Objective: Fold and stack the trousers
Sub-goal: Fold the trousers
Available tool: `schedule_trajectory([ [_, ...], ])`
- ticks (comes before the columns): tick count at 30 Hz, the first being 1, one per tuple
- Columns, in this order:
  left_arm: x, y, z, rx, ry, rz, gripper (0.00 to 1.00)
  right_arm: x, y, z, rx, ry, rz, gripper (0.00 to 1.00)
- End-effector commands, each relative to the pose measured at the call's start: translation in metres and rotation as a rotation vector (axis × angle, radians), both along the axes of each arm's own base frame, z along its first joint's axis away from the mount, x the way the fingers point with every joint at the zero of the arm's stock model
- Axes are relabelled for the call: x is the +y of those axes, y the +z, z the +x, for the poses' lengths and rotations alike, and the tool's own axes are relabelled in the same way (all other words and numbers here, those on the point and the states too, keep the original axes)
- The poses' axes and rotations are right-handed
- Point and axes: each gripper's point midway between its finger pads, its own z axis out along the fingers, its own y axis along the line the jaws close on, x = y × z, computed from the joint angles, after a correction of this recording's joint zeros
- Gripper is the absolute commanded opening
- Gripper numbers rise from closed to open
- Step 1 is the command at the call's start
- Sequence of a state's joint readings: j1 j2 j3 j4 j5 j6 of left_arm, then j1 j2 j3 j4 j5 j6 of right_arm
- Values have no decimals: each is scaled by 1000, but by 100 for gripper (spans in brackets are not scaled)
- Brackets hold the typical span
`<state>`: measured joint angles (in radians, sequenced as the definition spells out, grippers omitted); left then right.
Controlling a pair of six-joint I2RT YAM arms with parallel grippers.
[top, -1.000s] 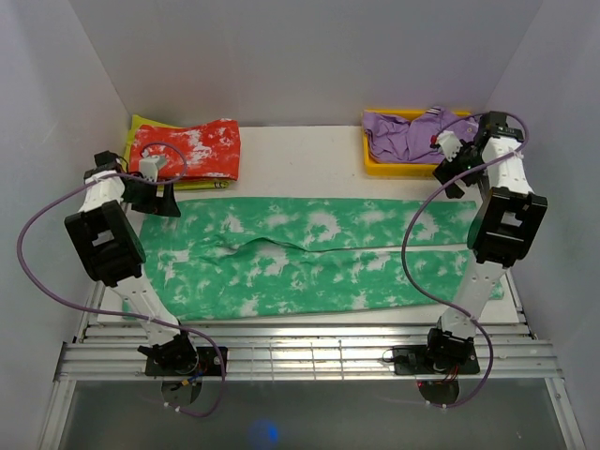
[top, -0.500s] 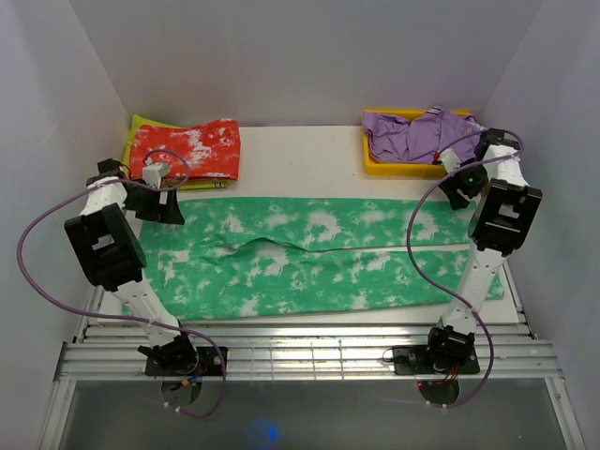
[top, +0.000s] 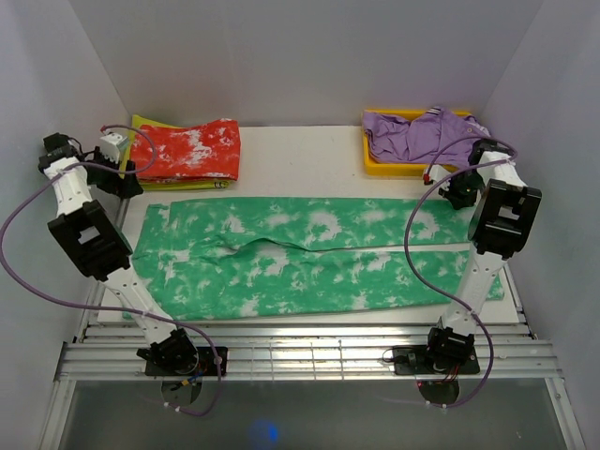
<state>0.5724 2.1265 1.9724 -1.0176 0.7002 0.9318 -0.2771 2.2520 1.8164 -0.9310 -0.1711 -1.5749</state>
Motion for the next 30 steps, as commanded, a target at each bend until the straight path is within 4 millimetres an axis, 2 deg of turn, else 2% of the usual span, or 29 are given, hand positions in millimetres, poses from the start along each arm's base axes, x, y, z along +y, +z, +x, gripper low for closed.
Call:
schedule_trajectory([
  [1,-23,-12,-5,-38,-266,22,93,-11,-44,-34,155,40,-29,8],
  [7,-23,-42,4,-66,-387,50,93,-6,-38,-32,131,40,-17,8],
  [9,-23,-43,12,-99,-414,56,93,-4,-36,-32,121,44,-16,8],
  [11,-26,-51,14,-105,-441,53,93,-2,-38,-36,124,46,-11,8],
  [15,-36,-72,11,-93,-561,129,91,0,-40,-39,128,44,-7,8],
  [22,-43,-91,17,-83,-637,162,91,0,-41,-40,127,56,-13,8],
  [26,-46,-109,20,-49,-663,170,89,-1,-41,-39,125,60,-20,8],
  [30,-51,-132,10,27,-688,147,85,-2,-38,-40,118,67,-25,8],
])
